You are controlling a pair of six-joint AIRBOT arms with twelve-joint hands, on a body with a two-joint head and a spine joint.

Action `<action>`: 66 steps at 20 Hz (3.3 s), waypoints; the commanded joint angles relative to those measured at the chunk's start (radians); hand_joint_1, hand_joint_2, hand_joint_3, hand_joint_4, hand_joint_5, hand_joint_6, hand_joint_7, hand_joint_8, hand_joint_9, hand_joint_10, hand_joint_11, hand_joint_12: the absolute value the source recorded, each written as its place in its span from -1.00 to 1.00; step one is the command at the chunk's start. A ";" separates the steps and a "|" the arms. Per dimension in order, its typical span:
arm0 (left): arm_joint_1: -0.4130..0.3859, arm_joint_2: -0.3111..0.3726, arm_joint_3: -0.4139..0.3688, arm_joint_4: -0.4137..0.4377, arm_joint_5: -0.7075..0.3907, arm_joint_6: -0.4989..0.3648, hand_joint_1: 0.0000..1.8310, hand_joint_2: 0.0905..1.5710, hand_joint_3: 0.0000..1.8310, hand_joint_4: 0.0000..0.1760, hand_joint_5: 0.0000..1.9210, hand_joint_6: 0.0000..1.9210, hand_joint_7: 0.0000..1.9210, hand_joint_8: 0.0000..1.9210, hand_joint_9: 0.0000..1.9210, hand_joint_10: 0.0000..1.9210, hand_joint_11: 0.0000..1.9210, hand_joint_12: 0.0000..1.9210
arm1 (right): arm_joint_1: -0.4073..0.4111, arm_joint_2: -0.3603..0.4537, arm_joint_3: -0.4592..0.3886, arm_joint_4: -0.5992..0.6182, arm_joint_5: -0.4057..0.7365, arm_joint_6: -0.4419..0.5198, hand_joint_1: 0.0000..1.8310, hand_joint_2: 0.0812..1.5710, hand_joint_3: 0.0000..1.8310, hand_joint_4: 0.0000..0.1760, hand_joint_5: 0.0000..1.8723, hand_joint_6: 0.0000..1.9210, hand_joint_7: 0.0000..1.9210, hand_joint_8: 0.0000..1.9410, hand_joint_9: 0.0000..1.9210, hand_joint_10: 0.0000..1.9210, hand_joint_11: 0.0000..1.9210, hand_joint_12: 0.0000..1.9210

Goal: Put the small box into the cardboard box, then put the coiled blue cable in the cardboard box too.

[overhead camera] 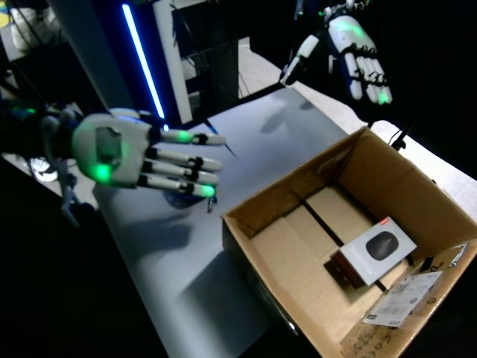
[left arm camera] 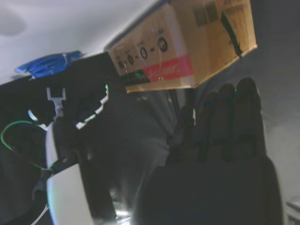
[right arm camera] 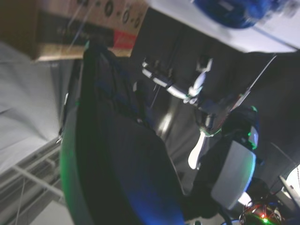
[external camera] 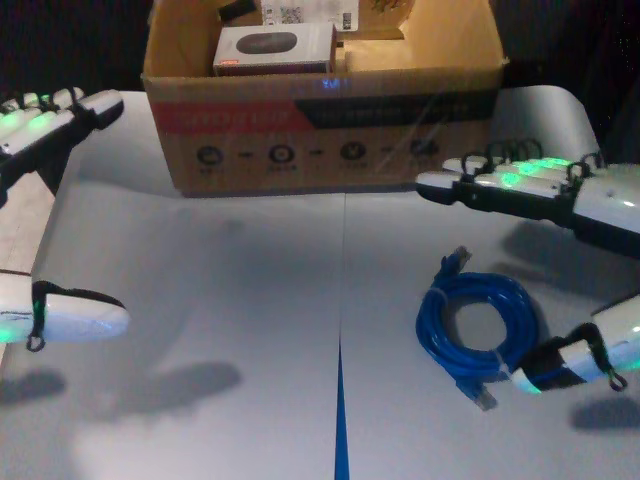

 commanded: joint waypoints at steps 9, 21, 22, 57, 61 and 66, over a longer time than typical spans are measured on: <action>-0.006 -0.012 0.001 -0.009 -0.124 -0.017 -0.37 -0.08 -0.99 1.00 -1.00 -1.00 -1.00 -1.00 -1.00 -1.00 -1.00 -1.00 | 0.089 -0.038 0.015 -0.167 -0.094 0.005 -0.03 -0.09 -1.00 1.00 -1.00 -1.00 -1.00 -1.00 -1.00 -1.00 -0.99 -0.99; -0.006 -0.019 0.003 -0.003 -0.119 -0.032 -0.29 -0.08 -1.00 1.00 -1.00 -1.00 -1.00 -1.00 -1.00 -1.00 -1.00 -1.00 | 0.115 -0.084 0.039 -0.297 -0.196 0.006 0.02 -0.01 -1.00 1.00 -0.84 -0.99 -0.98 -1.00 -0.91 -0.99 -1.00 -0.43; -0.006 -0.019 0.003 -0.003 -0.121 -0.033 -0.28 -0.08 -1.00 1.00 -1.00 -1.00 -1.00 -1.00 -1.00 -1.00 -1.00 -1.00 | 0.115 -0.089 0.044 -0.297 -0.202 0.007 0.03 0.00 -1.00 1.00 -0.79 -1.00 -0.89 -0.99 -0.85 -0.99 -1.00 -0.29; 0.009 -0.028 0.004 0.002 -0.148 -0.067 -0.32 -0.06 -1.00 1.00 -1.00 -1.00 -1.00 -1.00 -1.00 -1.00 -1.00 -1.00 | 0.085 -0.146 0.085 -0.296 -0.258 0.039 0.24 0.45 -1.00 -1.00 -0.08 0.19 -0.41 0.62 -0.11 0.85 0.01 0.82; 0.010 -0.031 0.005 0.002 -0.148 -0.071 -0.29 -0.06 -1.00 1.00 -1.00 -1.00 -1.00 -1.00 -1.00 -1.00 -1.00 -1.00 | 0.085 -0.141 0.085 -0.288 -0.258 0.040 0.20 0.53 -1.00 -1.00 -0.18 0.34 -0.25 0.87 0.01 1.00 0.17 1.00; 0.013 -0.033 0.005 0.001 -0.149 -0.073 -0.25 -0.04 -0.99 1.00 -1.00 -1.00 -1.00 -1.00 -1.00 -1.00 -1.00 -1.00 | 0.088 -0.122 0.077 -0.263 -0.228 0.041 0.22 0.49 -1.00 -1.00 -0.11 0.25 -0.15 0.86 0.09 1.00 0.26 1.00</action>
